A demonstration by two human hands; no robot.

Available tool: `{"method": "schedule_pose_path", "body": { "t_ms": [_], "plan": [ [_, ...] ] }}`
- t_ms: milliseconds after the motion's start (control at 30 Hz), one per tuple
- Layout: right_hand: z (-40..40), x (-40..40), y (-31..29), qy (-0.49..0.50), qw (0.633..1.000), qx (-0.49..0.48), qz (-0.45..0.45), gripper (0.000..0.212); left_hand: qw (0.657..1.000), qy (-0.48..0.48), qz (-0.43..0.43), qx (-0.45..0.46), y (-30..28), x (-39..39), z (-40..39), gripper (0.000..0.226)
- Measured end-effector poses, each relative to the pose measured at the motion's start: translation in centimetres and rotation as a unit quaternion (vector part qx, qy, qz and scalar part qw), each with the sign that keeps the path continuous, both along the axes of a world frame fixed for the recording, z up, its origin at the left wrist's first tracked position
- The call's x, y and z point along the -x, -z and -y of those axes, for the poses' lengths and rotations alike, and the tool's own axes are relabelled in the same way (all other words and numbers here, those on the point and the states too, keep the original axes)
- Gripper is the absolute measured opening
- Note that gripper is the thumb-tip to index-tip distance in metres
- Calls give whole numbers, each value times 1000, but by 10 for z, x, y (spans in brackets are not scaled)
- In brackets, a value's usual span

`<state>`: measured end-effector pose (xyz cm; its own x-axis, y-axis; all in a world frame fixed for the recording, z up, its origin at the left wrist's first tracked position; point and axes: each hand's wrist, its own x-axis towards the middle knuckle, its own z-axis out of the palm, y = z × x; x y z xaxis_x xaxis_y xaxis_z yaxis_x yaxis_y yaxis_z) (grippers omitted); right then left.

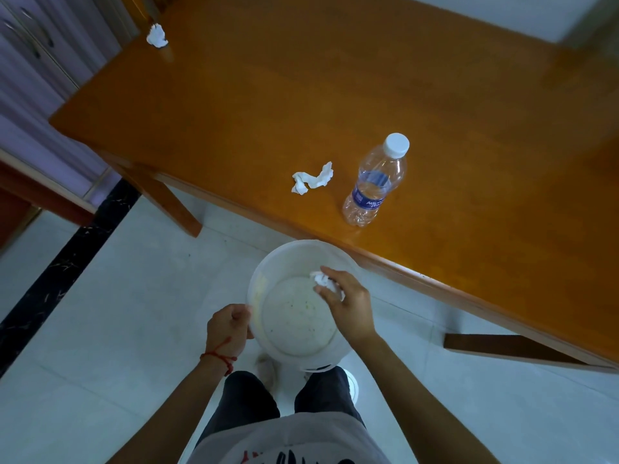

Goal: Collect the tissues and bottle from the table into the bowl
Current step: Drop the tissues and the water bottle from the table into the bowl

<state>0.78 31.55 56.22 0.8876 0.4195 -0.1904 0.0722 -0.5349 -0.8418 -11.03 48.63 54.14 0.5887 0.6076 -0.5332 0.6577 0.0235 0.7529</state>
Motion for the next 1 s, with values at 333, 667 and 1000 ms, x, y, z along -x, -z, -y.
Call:
{"method": "schedule_pose_path", "body": {
  "t_ms": [333, 667, 1000],
  "plan": [
    [12, -46, -49, 152, 982, -35, 104, 61, 1000, 2, 0, -13, 0, 2, -3, 20],
    [-15, -135, -91, 181, 972, -57, 135, 84, 1000, -9, 21, -4, -3, 8, 1, 23],
    [-21, -122, -117, 147, 963, -150, 166, 56, 999, -17, 34, -10, -4, 15, -3, 14]
  ]
}}
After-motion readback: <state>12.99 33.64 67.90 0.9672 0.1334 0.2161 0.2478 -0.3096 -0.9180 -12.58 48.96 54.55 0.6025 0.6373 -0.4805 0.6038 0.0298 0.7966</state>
